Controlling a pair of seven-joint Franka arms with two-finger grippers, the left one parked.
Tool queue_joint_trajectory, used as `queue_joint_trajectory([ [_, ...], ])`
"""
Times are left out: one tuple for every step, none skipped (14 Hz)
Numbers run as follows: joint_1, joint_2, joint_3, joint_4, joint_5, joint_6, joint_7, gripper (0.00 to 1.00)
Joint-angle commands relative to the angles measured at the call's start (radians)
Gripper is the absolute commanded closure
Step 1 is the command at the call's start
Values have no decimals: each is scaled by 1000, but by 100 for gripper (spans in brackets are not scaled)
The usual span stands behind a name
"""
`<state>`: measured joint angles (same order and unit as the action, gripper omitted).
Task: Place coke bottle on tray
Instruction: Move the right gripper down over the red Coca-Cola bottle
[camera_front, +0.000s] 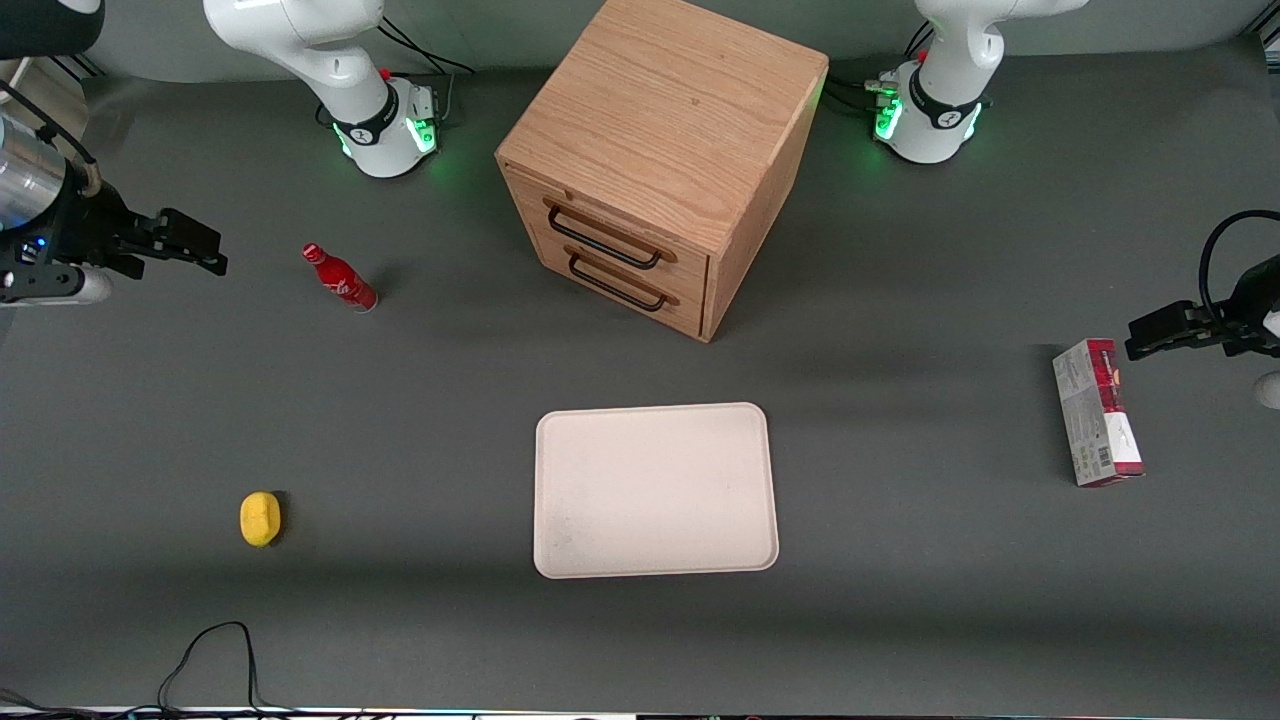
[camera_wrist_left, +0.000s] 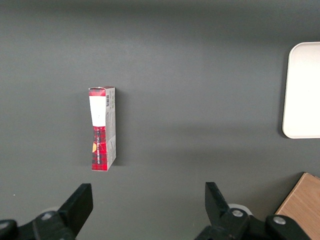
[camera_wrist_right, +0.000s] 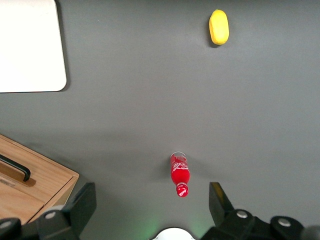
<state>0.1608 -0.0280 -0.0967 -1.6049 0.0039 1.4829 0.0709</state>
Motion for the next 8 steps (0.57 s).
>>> queue_joint_trajectory([
  [2, 16, -3, 48, 18, -38, 23, 0],
  [0, 11, -3, 42, 18, -39, 26, 0],
  [2, 2, -4, 22, 18, -49, 23, 0],
  [2, -16, -4, -13, 18, -64, 20, 0],
  [3, -62, -4, -94, 15, -50, 9, 0],
  [3, -138, -8, -222, 11, 12, 9, 0],
  [3, -241, -9, -392, 1, 117, 7, 0],
  [3, -332, -11, -550, -25, 213, 6, 0],
])
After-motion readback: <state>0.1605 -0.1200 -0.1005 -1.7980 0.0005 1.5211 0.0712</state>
